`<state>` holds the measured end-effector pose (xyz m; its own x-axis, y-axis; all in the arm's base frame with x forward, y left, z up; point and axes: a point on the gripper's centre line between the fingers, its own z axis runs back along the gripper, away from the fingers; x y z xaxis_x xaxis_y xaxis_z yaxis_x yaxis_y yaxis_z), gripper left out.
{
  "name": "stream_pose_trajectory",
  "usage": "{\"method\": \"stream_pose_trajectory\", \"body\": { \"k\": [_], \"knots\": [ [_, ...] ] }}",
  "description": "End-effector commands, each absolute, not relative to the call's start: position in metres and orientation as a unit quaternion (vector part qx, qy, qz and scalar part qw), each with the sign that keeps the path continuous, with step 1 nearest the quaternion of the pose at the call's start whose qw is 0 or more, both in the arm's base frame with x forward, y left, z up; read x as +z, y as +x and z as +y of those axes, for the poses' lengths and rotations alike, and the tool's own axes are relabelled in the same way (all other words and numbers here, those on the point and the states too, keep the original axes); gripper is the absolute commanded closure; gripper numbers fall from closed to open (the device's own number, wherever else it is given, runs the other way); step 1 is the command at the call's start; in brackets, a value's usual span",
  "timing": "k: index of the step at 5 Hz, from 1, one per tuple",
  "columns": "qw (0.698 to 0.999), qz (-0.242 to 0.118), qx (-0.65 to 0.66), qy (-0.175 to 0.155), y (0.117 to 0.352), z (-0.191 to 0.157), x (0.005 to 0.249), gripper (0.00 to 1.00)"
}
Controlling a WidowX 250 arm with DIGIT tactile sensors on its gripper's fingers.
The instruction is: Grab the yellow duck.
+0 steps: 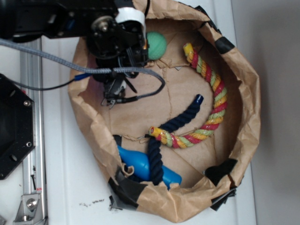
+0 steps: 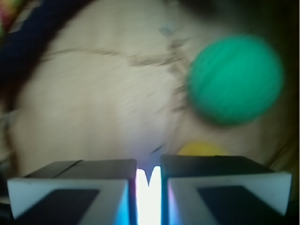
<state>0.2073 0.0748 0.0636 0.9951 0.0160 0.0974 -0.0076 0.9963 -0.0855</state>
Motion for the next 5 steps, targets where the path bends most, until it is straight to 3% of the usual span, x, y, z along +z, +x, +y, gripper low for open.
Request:
{"method": "stream_pose_trajectory", "body": {
  "k": [1, 3, 4, 5],
  "knots": [
    [0.995, -0.089, 0.012, -0.037, 0.2, 0.083, 0.095, 1.0],
    [0.995, -0.094, 0.02, -0.033, 0.198, 0.092, 0.089, 1.0],
    [0.994, -0.104, 0.011, -0.007, 0.199, 0.099, 0.081, 0.0],
    [0.994, -0.107, 0.001, 0.01, 0.199, 0.109, 0.071, 0.0]
  ]
}}
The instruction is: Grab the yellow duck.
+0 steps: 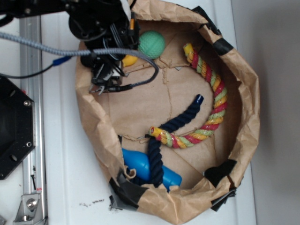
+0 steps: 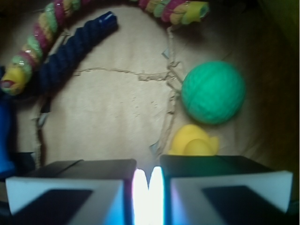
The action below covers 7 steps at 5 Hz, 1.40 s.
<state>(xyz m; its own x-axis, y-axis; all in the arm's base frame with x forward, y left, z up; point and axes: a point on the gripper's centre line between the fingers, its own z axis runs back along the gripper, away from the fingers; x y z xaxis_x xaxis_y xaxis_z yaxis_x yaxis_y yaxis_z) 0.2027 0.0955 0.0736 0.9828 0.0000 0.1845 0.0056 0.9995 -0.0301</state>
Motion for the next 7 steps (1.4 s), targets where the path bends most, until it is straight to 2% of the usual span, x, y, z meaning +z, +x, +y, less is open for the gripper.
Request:
{"method": "stream_pose_trajectory", "body": {
  "k": [1, 2, 4, 5, 6, 7],
  "knots": [
    [0.992, -0.125, -0.021, 0.003, 0.205, 0.112, 0.059, 0.0],
    [0.991, -0.118, -0.055, 0.003, 0.212, 0.122, 0.04, 0.0],
    [0.994, -0.084, -0.076, -0.009, 0.21, 0.128, 0.02, 0.0],
    [0.995, -0.081, -0.064, -0.008, 0.209, 0.129, 0.015, 0.24],
    [0.995, -0.08, -0.062, -0.002, 0.21, 0.131, 0.015, 1.0],
    [0.995, -0.076, -0.059, 0.008, 0.211, 0.131, 0.016, 1.0]
  ]
}}
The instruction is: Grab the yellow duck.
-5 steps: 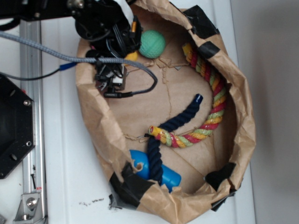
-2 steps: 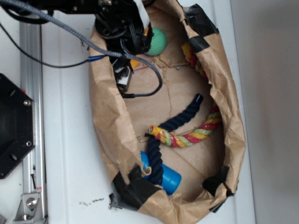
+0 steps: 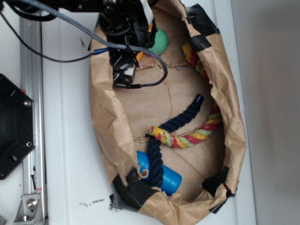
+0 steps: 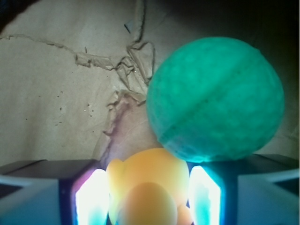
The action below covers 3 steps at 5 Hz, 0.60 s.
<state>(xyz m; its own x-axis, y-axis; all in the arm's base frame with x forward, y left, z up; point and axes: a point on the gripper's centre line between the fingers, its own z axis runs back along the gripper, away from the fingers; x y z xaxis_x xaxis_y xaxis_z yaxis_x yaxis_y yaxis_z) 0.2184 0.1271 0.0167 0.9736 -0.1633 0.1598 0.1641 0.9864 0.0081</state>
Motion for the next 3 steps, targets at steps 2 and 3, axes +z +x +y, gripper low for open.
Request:
{"method": "stream_pose_trajectory", "body": {
  "k": [2, 3],
  "knots": [
    [0.992, -0.11, -0.051, -0.045, 0.221, 0.095, 0.069, 1.0],
    [0.989, -0.132, -0.028, -0.066, 0.245, 0.052, 0.121, 1.0]
  ]
}}
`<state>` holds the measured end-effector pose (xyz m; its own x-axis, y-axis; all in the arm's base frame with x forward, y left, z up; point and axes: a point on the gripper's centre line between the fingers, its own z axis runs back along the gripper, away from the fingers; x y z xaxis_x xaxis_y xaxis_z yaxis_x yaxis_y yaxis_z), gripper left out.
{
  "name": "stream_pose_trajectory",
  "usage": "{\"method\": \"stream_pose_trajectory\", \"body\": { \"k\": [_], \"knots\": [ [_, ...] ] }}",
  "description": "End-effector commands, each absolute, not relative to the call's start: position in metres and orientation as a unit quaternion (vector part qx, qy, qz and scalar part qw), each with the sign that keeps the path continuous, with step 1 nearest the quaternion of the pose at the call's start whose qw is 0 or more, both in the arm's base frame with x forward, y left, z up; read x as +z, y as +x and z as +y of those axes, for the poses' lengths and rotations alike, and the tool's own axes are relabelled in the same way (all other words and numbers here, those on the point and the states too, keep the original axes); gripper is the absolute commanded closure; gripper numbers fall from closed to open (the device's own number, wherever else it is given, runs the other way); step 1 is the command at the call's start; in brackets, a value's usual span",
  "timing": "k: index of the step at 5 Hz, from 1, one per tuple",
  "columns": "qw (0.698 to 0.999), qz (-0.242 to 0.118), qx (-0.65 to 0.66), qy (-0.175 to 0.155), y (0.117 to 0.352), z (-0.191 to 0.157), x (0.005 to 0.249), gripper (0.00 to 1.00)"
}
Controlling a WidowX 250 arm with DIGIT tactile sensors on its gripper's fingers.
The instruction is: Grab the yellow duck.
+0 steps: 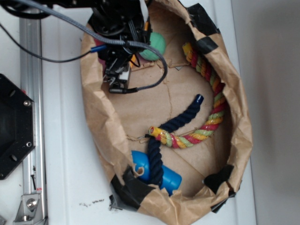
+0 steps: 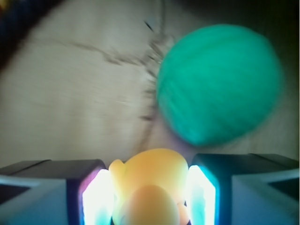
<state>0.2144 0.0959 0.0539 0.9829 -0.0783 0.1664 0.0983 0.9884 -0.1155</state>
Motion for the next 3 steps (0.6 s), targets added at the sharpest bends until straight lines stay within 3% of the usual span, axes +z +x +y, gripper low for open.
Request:
{"method": "stream_pose_trajectory", "body": {
  "k": [1, 3],
  "knots": [
    [0.991, -0.118, 0.001, -0.065, 0.265, 0.031, 0.147, 1.0],
    [0.989, -0.132, 0.015, -0.057, 0.27, 0.029, 0.159, 1.0]
  ]
}}
